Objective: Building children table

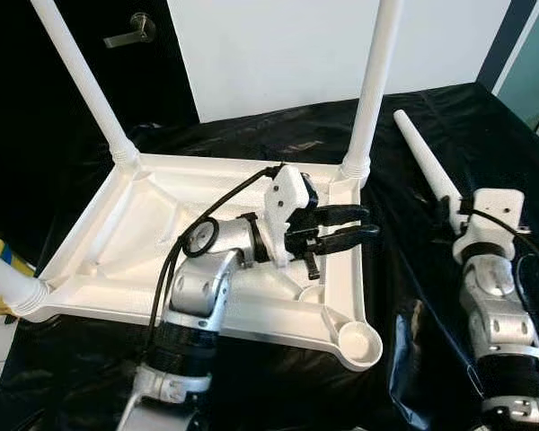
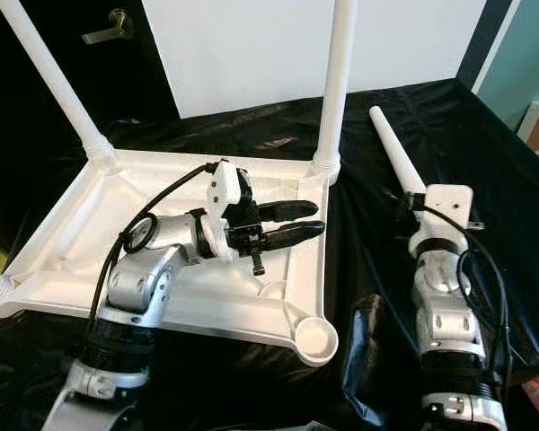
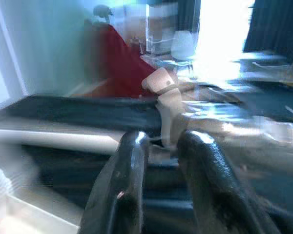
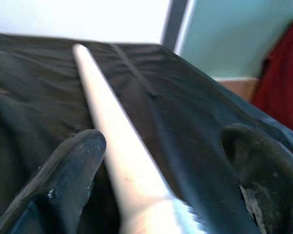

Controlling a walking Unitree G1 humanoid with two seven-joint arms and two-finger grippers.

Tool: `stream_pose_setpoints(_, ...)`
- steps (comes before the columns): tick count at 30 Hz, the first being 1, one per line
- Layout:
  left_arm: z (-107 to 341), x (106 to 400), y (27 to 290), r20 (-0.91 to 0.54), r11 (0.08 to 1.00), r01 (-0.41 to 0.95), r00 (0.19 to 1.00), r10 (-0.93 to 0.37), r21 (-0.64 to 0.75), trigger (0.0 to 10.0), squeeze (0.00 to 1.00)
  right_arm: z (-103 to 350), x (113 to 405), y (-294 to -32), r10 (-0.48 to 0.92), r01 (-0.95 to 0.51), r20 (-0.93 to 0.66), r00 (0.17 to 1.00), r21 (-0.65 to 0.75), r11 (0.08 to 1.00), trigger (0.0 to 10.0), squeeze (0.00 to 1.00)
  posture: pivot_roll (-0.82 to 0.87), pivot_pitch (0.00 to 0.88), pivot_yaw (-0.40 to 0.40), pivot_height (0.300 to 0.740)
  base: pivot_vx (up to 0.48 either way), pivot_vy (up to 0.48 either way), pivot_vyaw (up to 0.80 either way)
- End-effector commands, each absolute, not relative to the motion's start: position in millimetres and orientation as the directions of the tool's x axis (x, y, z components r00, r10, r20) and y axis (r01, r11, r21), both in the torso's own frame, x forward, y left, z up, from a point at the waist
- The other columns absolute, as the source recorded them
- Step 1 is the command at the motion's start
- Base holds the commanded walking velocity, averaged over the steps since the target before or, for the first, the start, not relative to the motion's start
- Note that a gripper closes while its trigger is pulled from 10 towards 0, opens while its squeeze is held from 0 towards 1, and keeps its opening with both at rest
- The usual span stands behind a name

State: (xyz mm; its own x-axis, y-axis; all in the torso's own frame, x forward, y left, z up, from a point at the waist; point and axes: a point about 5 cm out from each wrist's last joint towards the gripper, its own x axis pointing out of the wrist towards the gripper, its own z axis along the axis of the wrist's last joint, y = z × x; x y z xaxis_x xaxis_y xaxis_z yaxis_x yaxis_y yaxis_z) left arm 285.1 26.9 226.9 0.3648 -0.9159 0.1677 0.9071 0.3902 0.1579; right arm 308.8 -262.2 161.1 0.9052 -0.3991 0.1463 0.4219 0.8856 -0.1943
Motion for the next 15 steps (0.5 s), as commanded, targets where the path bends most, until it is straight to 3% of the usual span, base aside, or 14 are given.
stream_pose_setpoints(1,226.4,292.3,32.5,0.184,0.578,0.81,0.556,-0.811,0.1,10.0,0.0,156.3,308.9,-265.8,-0.421,0.437,0.121,0.899,-0.2,0.877,10.0,0.0,-0.09,0.098,0.048,0.74,0.0,0.0,0.0)
stream_pose_setpoints(15,230.1,281.6,24.6,0.196,0.57,0.817,0.548,-0.813,0.085,10.0,0.0,130.3,311.3,-284.6,-0.387,0.376,-0.051,0.921,-0.156,0.914,10.0,0.0,-0.07,0.116,0.055,0.74,0.0,0.0,0.0)
